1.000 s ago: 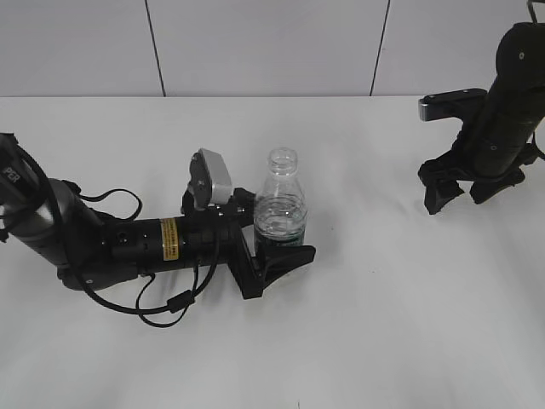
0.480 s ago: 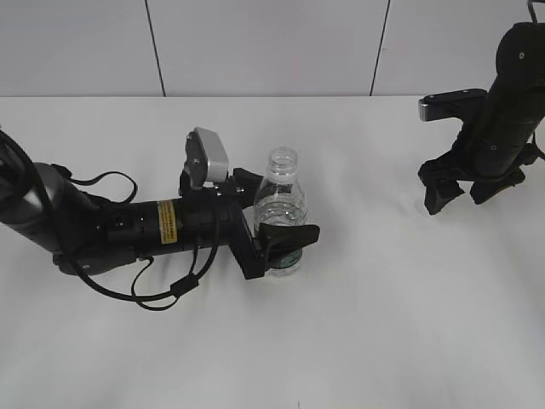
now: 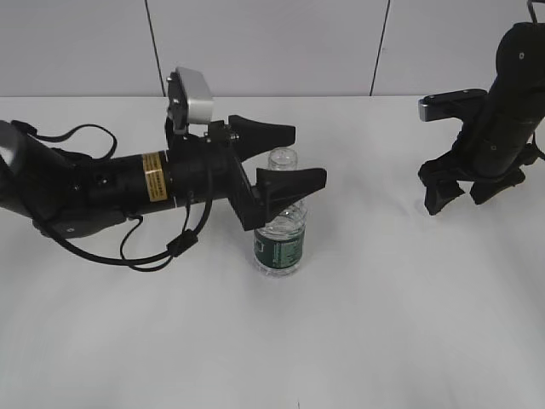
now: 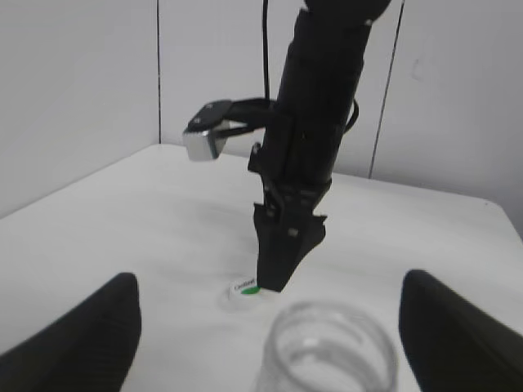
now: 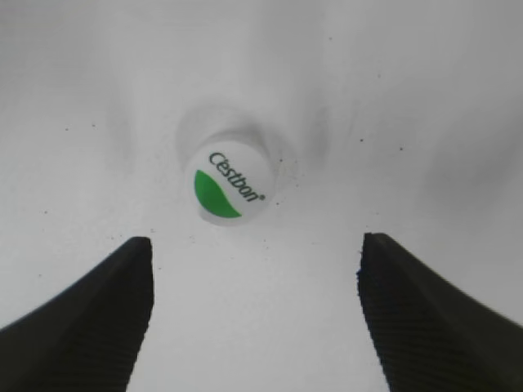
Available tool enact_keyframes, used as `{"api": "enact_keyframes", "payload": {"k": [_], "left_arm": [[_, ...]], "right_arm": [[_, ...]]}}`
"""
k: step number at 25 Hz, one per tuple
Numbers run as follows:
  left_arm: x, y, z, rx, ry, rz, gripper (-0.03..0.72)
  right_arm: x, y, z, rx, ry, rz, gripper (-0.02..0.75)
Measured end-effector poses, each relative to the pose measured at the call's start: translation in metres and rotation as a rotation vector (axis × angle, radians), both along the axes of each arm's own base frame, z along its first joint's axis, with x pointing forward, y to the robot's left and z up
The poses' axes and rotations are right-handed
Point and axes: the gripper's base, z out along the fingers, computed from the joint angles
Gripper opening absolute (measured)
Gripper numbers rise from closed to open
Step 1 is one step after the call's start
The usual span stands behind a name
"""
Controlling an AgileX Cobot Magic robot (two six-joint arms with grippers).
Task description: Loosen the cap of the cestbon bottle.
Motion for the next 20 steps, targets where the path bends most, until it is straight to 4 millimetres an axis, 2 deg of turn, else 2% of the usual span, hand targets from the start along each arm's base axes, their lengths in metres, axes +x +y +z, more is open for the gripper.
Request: {"api": "enact_keyframes", "payload": {"k": [12, 17, 20], "left_arm": [[-0.014, 0.006, 0.089, -0.123, -0.086, -0.014, 0.587], [-0.017, 0.013, 0.117, -0.070, -0.041, 0.082, 0.587], [-0.018, 0.020, 0.132, -0.032, -0.030, 0.169, 0.587]], "right_arm": [[-0.001, 0.000, 0.000, -0.001, 0.012, 0.000, 0.592], [-0.004, 0.000, 0.000, -0.004, 0.042, 0.000, 0.592], [-0.006, 0.000, 0.010, -0.001, 0.034, 0.000, 0.592]]}}
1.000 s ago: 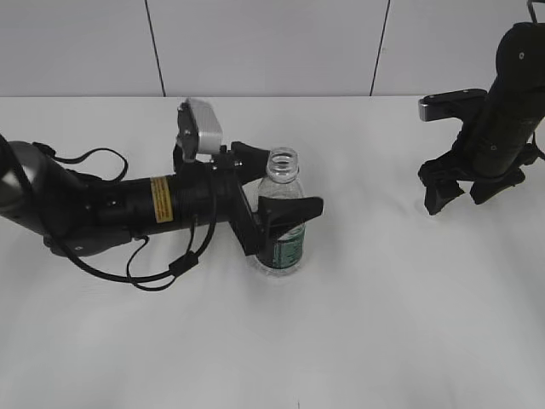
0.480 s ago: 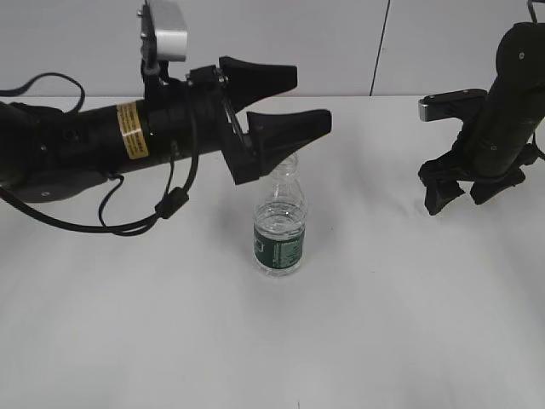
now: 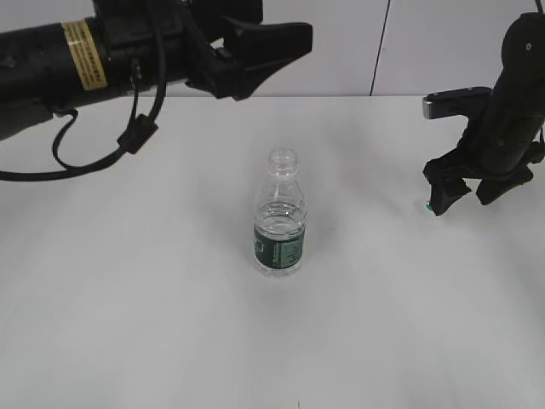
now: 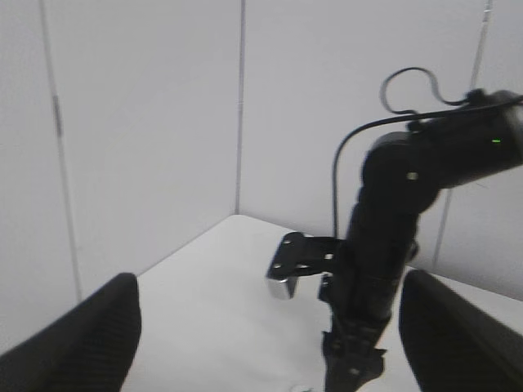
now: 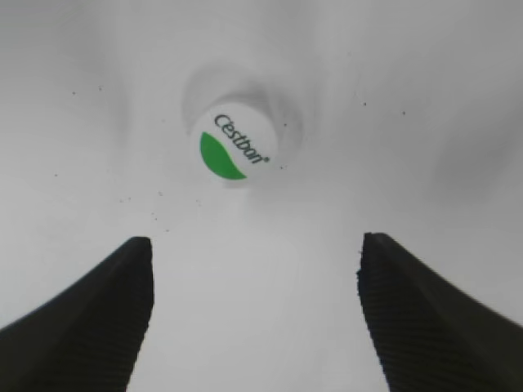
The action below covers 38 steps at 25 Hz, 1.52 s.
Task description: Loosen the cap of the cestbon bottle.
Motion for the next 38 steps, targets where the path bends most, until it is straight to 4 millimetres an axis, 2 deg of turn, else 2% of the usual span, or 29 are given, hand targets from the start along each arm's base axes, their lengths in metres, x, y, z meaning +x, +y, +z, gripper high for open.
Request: {"api": "enact_keyframes", "payload": {"k": [7, 14, 20, 24, 29, 34, 38], "left_arm": [[0.003, 0.032, 0.038, -0.025, 0.107, 0.353, 0.587], [0.002, 0.080, 0.055, 0.033, 0.229, 0.665, 0.568], [0.006, 0.123, 0.048, 0.125, 0.361, 0.908, 0.563], [0.006, 0.143, 0.041, 0.217, 0.448, 1.034, 0.561], [0.004, 0.164, 0.037, 0.346, 0.580, 1.092, 0.561], [0.005, 0.193, 0.026, 0.440, 0.842, 1.072, 0.561], [-0.001, 0.210, 0.023, 0.512, 0.937, 1.066, 0.561]], "right_arm": [[-0.006, -0.001, 0.042, 0.014, -0.094, 0.001, 0.592], [-0.014, -0.002, 0.066, 0.017, -0.115, 0.003, 0.592], [-0.019, -0.003, 0.069, 0.012, -0.079, 0.003, 0.592], [-0.022, -0.003, 0.069, 0.008, -0.052, 0.004, 0.592], [-0.023, -0.003, 0.068, 0.006, -0.037, 0.005, 0.592], [-0.024, -0.003, 0.068, 0.005, -0.028, 0.004, 0.592], [-0.024, -0.004, 0.068, 0.005, -0.027, 0.005, 0.592]]}}
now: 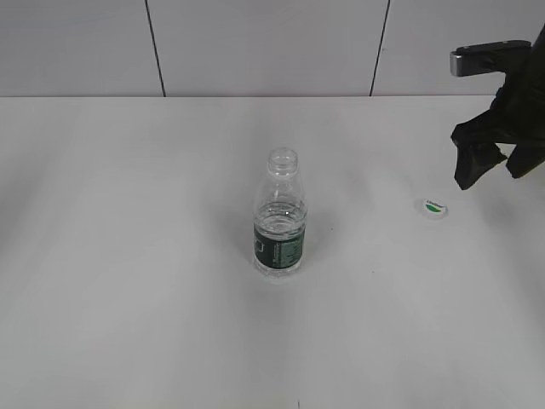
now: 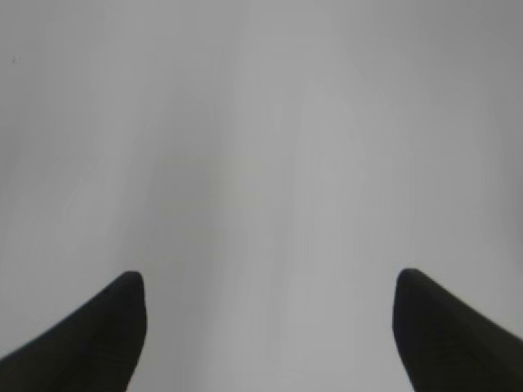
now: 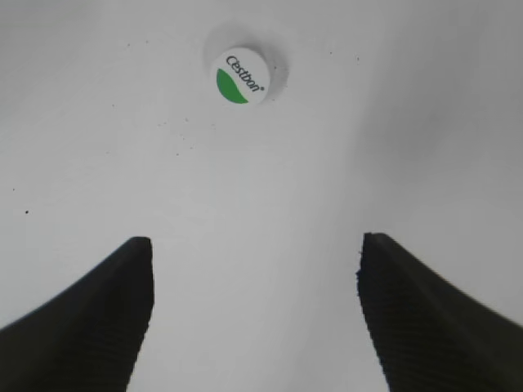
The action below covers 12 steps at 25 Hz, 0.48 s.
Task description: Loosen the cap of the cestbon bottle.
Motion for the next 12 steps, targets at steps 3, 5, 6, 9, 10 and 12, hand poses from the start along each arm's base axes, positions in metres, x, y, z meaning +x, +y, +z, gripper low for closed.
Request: {"api": "enact_keyframes", "payload": {"k": [3, 5, 6, 9, 10, 12], "left_arm": [[-0.003, 0.001, 0.000, 0.027, 0.037, -0.034, 0.561], [-0.007, 0.001, 0.005, 0.040, 0.030, -0.053, 0.561], [-0.010, 0.001, 0.009, 0.046, 0.015, -0.059, 0.561], [-0.020, 0.000, 0.025, 0.071, -0.047, -0.088, 0.561], [-0.024, 0.000, 0.030, 0.086, -0.065, -0.108, 0.561], [-0.032, -0.001, 0.041, 0.097, -0.106, -0.125, 0.561]], "right_arm": [[0.000, 0.000, 0.000, 0.000, 0.000, 0.000, 0.592], [0.000, 0.000, 0.000, 0.000, 0.001, -0.001, 0.592], [0.000, 0.000, 0.000, 0.000, 0.001, -0.001, 0.592], [0.000, 0.000, 0.002, 0.001, -0.003, -0.003, 0.592], [-0.001, 0.000, 0.003, 0.000, -0.008, -0.008, 0.592], [-0.002, -0.003, 0.008, -0.021, -0.024, -0.028, 0.592]]}}
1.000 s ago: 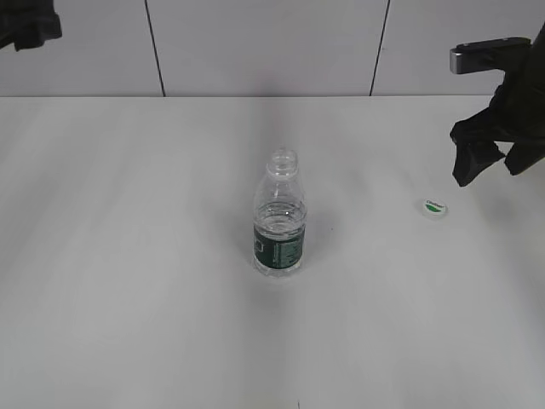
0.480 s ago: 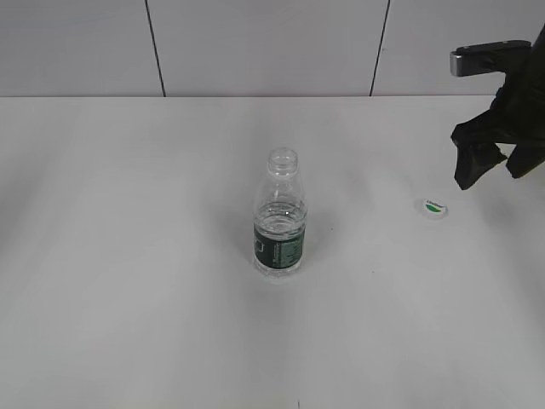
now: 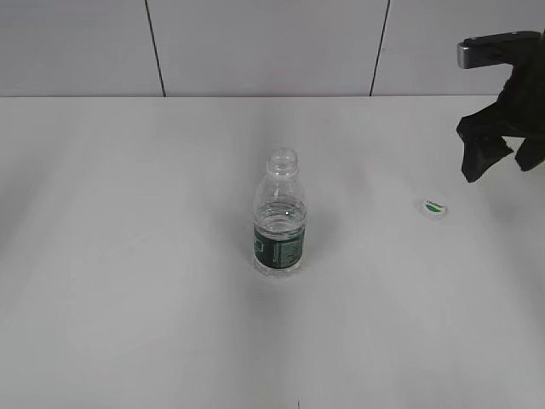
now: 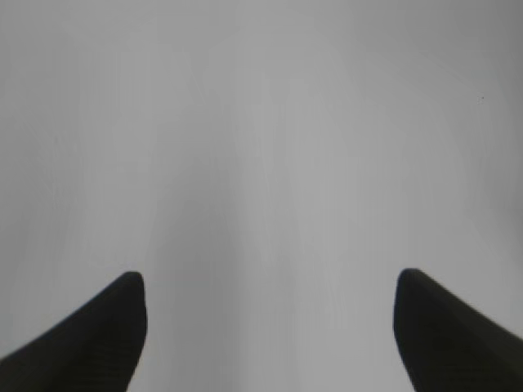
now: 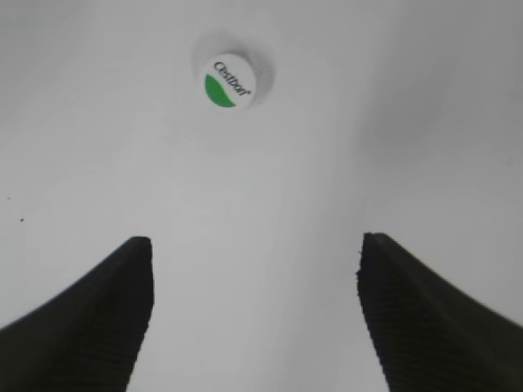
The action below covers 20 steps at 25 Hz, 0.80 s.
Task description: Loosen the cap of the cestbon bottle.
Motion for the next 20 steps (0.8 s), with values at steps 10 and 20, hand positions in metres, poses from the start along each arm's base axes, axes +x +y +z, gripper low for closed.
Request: {"api": "enact_keyframes", "payload": {"k": [10, 20], "left_arm": [[-0.011, -0.008, 0.013, -0.023, -0.051, -0.089, 0.561], [-0.072, -0.011, 0.064, 0.020, -0.262, -0.125, 0.561]], "right_arm": [[-0.001, -0.010, 0.006, -0.036, -0.012, -0.058, 0.592], [-0.001, -0.011, 0.006, -0.037, -0.015, -0.059, 0.592]]}}
